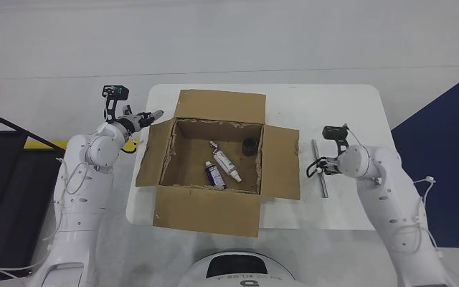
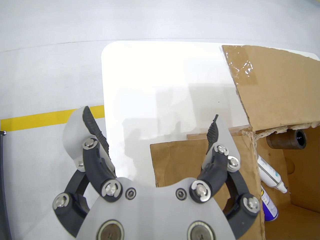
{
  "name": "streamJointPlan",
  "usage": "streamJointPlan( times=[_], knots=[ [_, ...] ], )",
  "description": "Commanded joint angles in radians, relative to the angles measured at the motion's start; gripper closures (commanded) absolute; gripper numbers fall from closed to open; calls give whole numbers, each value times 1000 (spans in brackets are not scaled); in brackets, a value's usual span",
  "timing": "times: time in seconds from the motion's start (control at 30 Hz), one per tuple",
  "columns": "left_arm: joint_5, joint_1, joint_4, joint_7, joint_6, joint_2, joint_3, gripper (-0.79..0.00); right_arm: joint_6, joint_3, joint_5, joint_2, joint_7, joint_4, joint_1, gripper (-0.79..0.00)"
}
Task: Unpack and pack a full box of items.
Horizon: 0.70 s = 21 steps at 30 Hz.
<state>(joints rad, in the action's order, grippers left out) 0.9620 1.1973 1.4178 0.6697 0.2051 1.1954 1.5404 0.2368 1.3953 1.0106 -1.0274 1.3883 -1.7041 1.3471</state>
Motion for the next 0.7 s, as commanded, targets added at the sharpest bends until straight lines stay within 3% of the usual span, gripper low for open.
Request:
streamJointPlan(
  times=[0.0,0.03,0.27,0.67],
  knots=[
    [0,0,0,0,0,0,0,-785,-34,-3,-10,1,4,2,0,-400],
    [0,0,0,0,0,0,0,-785,-47,-5,-17,1,4,4,0,-428],
    [0,0,0,0,0,0,0,-785,-87,-33,-12,0,20,30,-13,-369],
    [0,0,0,0,0,0,0,-785,-63,-136,115,-13,57,97,-82,-366]
  ],
)
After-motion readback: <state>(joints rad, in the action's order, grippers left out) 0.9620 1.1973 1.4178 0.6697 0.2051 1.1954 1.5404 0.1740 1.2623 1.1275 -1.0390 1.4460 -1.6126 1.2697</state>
